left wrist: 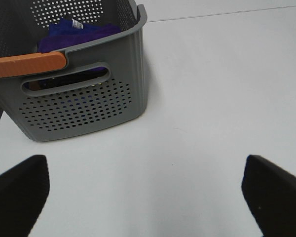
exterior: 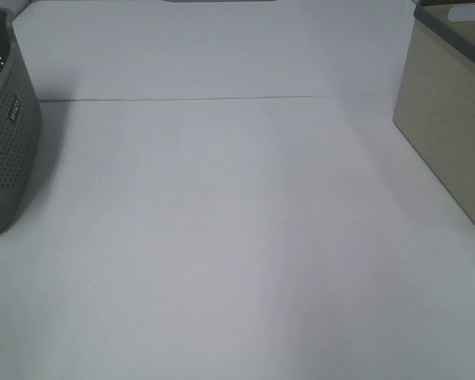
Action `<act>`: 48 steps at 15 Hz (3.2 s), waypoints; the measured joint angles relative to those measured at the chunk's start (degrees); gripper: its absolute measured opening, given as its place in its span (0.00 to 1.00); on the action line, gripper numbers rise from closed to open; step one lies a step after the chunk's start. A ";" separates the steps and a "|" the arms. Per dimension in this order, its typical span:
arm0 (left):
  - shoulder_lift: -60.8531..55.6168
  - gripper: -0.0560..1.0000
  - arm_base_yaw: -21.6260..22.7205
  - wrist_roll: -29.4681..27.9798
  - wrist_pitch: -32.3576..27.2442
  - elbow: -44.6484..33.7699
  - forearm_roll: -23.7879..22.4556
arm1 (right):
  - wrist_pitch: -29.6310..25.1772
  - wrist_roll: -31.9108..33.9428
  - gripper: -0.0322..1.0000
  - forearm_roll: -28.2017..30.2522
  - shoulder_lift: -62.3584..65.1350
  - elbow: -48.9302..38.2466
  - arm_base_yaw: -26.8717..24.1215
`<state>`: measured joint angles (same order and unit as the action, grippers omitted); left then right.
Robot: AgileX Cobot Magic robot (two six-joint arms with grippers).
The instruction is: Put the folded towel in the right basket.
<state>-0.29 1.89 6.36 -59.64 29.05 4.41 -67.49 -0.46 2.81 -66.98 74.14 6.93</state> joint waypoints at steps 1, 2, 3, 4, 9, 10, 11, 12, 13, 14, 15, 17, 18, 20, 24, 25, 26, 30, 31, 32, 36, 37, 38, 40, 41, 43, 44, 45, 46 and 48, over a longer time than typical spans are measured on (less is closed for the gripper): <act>0.00 0.99 0.00 0.00 0.00 0.00 0.00 | 0.06 0.00 0.98 0.00 1.95 -1.78 0.00; 0.00 0.99 0.00 0.00 0.00 0.00 -0.11 | 0.11 0.00 0.98 0.00 6.93 -6.13 0.00; 0.00 0.99 0.00 0.00 0.00 0.00 -0.11 | 0.11 0.00 0.98 0.00 12.15 -9.85 0.00; 0.00 0.99 0.00 0.00 0.00 0.00 -0.11 | 0.11 0.00 0.98 0.00 16.90 -14.04 0.00; 0.00 0.99 0.00 0.00 0.00 0.00 -0.11 | 0.29 -2.92 0.98 -3.55 42.80 -33.23 0.00; 0.00 0.99 0.00 0.00 0.00 0.00 -0.11 | 0.57 -3.78 0.98 -4.47 45.26 -34.55 0.00; 0.00 0.99 0.00 0.00 0.00 0.00 -0.11 | 1.09 -5.16 0.98 -5.84 48.76 -36.96 0.00; 0.00 0.99 0.00 0.00 0.00 0.00 -0.11 | 1.43 -6.02 0.98 -6.47 51.97 -39.65 0.00; 0.00 0.99 0.00 0.00 0.00 0.00 -0.11 | 1.83 -6.42 0.98 -6.53 54.95 -42.11 0.00; 0.00 0.99 0.00 0.00 0.00 0.00 -0.11 | 2.81 -6.53 0.98 -6.53 57.87 -44.81 0.00; 0.00 0.99 0.00 0.06 0.00 0.00 -0.11 | 3.15 -6.53 0.98 -6.53 60.56 -46.93 0.00; 0.00 0.99 0.00 0.06 0.00 0.00 -0.11 | 3.44 -6.53 0.98 -6.76 63.71 -47.73 0.00; 0.00 0.99 0.00 0.06 0.00 0.00 -0.11 | 3.50 -6.53 0.98 -6.99 65.83 -47.84 0.00; 0.00 0.99 0.00 0.17 0.00 0.00 -0.11 | 3.55 -6.53 0.98 -7.79 67.15 -47.84 0.00; 0.00 0.99 0.00 0.23 0.00 0.00 -0.06 | 3.55 -6.53 0.98 -7.96 67.15 -47.84 0.00; 0.00 0.99 0.00 0.00 0.00 0.00 0.40 | 3.55 -6.53 0.98 -7.96 67.15 -47.84 0.00; 0.00 0.99 0.00 -0.17 0.00 0.00 1.43 | 3.55 -6.53 0.98 -7.96 67.15 -47.84 0.00; 0.00 0.99 0.00 0.00 0.06 0.00 6.25 | 3.55 -6.53 0.98 -8.08 67.15 -47.84 -7.56; 0.00 0.99 0.00 0.00 0.06 0.00 6.25 | 3.55 -6.53 0.98 -8.14 67.15 -47.84 -8.25; 0.00 0.99 0.00 0.00 0.06 0.00 6.13 | 3.55 -6.53 0.98 -8.31 67.15 -47.84 -8.88; 0.00 0.99 0.00 0.00 0.06 0.00 3.04 | 3.55 -6.53 0.98 -8.42 67.15 -47.84 -9.22; 0.00 0.99 0.00 0.00 0.06 0.00 3.04 | 3.55 -6.53 0.98 -8.42 67.15 -47.84 -9.22; 0.00 0.99 0.00 0.00 0.06 0.00 3.04 | 3.55 -6.53 0.98 -8.42 67.15 -47.84 -9.22; 0.00 0.99 0.00 0.00 0.06 0.00 3.04 | 3.55 -6.53 0.98 -8.42 67.15 -47.84 -9.22; 0.00 0.99 0.00 0.00 0.06 0.00 3.04 | 3.55 -6.53 0.98 -8.42 67.15 -47.84 -9.22; 0.00 0.99 0.00 0.00 0.06 0.00 3.04 | 3.55 -6.53 0.98 -8.42 67.15 -47.84 -9.22; 0.00 0.99 0.00 0.00 0.06 0.00 3.04 | 3.55 -6.53 0.98 -8.42 67.15 -47.84 -9.22; 0.00 0.99 0.00 0.00 0.06 0.00 3.04 | 3.55 -6.53 0.98 -8.42 67.15 -47.84 -9.22; 0.00 0.99 0.00 0.00 0.06 0.00 3.04 | 3.55 -6.53 0.98 -8.42 67.15 -47.84 -9.22; 0.00 0.99 0.00 0.00 0.06 0.00 3.04 | 3.55 -6.53 0.98 -8.42 67.15 -47.84 -9.22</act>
<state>-0.29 1.89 6.36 -59.59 29.05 7.45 -63.94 -6.99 -5.61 0.17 26.30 -2.29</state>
